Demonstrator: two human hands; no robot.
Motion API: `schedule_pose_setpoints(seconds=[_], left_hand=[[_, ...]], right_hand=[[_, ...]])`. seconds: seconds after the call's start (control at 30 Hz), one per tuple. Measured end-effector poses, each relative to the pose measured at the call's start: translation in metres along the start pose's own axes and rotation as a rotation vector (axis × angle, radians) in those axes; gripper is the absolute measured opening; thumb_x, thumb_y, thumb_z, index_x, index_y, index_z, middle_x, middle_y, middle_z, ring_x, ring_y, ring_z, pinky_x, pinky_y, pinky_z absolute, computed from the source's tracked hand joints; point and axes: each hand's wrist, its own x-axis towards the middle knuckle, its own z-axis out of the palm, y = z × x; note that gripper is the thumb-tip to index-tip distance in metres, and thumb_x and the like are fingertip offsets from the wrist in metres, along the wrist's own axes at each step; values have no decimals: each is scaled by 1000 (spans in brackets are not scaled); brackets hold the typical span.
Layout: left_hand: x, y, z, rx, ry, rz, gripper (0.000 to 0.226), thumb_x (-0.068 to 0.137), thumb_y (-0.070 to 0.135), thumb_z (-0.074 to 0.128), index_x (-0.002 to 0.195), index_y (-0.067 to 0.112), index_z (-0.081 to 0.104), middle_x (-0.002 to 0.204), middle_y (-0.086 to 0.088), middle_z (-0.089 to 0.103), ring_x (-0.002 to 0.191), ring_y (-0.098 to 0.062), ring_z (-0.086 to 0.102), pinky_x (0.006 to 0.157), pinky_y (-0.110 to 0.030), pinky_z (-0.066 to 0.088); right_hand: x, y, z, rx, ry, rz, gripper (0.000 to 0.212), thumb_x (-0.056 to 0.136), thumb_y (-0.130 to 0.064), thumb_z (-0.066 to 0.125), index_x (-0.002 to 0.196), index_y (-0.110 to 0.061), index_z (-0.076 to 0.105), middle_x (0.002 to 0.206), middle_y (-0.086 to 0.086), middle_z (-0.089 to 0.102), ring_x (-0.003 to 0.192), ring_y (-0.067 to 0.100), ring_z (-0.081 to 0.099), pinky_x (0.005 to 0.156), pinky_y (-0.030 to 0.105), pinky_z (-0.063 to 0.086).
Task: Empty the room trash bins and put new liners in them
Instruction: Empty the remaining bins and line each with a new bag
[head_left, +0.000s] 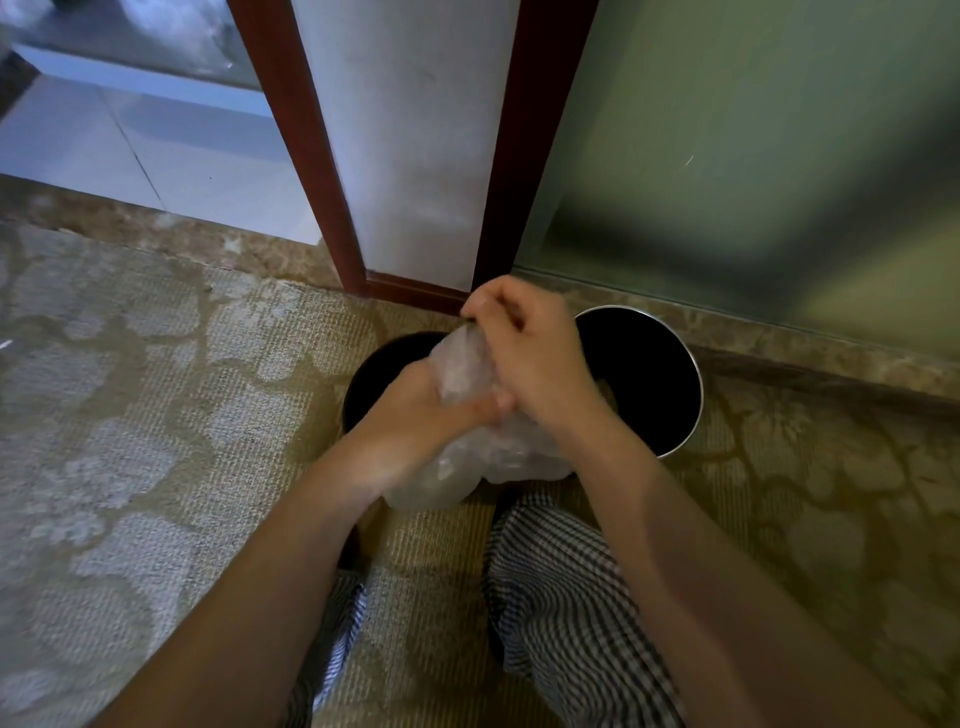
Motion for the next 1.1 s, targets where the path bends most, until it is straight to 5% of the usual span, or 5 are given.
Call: schedule_pose_setpoints(seconds=[0.27,0.57,0.73,0.93,1.1], left_hand=[[11,5,-5,-184,552,-186,33,97,38,44,115,18,63,100,1,69,96,-13,64,85,-29,51],[1,9,7,-502,-49,-28,67,83,66,30,120,17,58,114,1,69,113,-10,61,96,-22,48],[4,11,4,-163,81,-82,4,87,16,62,85,15,65,67,4,71,70,-5,67,73,-16,49],[8,15,-7,-316,133,-24,28,93,23,50,74,3,58,46,-5,38,41,-14,40,52,-26,46],[4,24,-10,-490,-43,2,39,89,35,49,56,19,64,38,10,28,31,-1,25,37,-16,31]], right_hand=[[-12,-1,-22,-225,-462,59,50,82,-35,69,127,-28,48,103,-23,48,91,-5,50,71,10,39],[-6,-14,-16,392,-254,155,11,94,-8,52,87,-13,58,68,-4,63,65,8,63,62,22,52],[-3,-7,-20,341,-172,183,14,95,-17,53,105,-20,63,98,-3,67,90,13,66,77,34,57],[-4,24,-22,129,-588,186,98,71,-40,77,150,-31,19,153,-3,30,140,15,28,116,39,27],[-25,24,9,-257,-708,20,89,71,-47,78,143,-26,32,152,-1,28,143,17,19,118,45,18]])
